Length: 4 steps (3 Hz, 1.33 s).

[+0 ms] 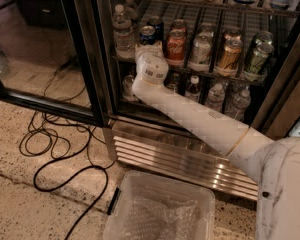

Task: Pick pepsi can from middle shelf of fridge

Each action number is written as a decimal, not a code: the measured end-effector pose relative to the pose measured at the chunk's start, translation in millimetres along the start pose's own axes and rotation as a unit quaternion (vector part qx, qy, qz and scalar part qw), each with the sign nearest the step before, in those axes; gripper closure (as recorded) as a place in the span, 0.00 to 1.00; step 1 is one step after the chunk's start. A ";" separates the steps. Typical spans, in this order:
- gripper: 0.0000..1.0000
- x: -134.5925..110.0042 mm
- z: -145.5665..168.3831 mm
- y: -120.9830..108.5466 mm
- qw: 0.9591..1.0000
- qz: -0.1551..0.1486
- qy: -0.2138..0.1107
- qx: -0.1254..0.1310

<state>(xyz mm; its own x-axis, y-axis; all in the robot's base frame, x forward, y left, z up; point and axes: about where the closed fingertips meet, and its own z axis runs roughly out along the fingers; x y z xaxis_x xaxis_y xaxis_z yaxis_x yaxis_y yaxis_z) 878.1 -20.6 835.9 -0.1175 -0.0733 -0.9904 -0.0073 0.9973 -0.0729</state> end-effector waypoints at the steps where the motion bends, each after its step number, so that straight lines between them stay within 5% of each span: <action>1: 0.99 0.0 0.0 0.0 1.000 0.000 0.000 0.000; 4: 1.00 -20.2 -12.5 -5.3 0.999 0.034 0.011 -0.012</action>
Offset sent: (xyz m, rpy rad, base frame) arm -0.0098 0.0024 0.0249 0.1359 0.0450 0.0378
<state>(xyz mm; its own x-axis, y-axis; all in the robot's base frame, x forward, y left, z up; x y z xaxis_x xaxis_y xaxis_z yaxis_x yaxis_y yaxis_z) 868.1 -24.4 857.7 -0.1407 -0.0062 -0.9900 -0.0217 0.9998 -0.0032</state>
